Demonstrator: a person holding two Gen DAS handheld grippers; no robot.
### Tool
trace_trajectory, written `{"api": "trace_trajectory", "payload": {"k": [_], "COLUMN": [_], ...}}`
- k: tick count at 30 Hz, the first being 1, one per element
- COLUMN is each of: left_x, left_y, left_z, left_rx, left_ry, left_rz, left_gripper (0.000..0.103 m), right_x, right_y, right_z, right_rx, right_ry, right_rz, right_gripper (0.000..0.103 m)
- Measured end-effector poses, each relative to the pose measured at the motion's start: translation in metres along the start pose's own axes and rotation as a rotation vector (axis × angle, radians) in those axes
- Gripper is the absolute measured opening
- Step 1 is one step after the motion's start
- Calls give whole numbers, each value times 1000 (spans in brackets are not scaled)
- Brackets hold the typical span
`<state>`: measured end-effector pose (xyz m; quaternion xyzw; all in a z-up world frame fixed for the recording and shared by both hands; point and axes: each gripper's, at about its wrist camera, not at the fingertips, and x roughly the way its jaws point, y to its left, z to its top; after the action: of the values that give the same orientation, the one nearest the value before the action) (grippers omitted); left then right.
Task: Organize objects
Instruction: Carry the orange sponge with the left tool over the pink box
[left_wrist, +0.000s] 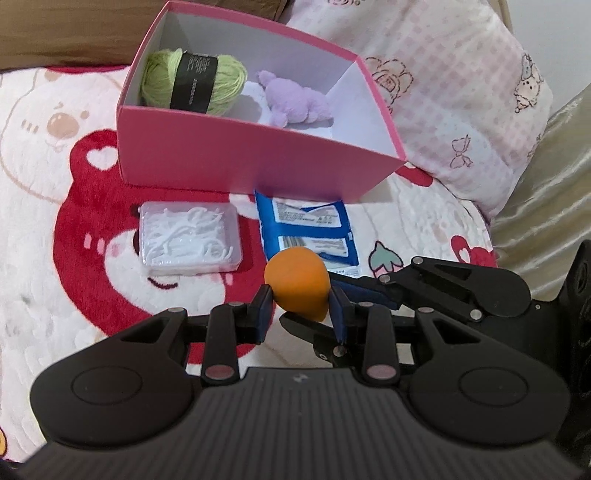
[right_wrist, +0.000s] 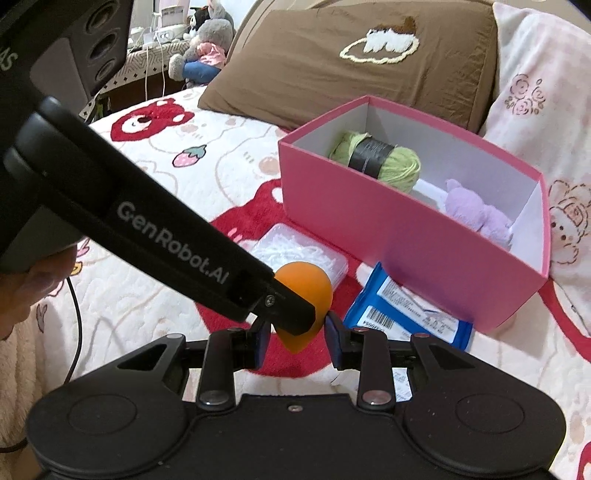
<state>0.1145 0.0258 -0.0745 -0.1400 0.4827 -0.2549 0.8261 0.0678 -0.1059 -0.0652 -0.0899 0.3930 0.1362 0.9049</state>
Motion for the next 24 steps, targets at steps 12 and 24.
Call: {"api": "trace_trajectory", "payload": {"k": [12, 24], "left_x": [-10, -37], "left_y": [-10, -33], "left_z": [9, 49], "left_rx": [7, 33], "left_ry": [-18, -41], "left_rz": [-45, -29], "left_gripper": [31, 31], "right_x": [-20, -46], "right_y": [-9, -24], "right_z": [6, 37], "right_rx": [-20, -59], "right_ry": [-58, -129], "right_rz": [-22, -28], "right_gripper": [41, 41]}}
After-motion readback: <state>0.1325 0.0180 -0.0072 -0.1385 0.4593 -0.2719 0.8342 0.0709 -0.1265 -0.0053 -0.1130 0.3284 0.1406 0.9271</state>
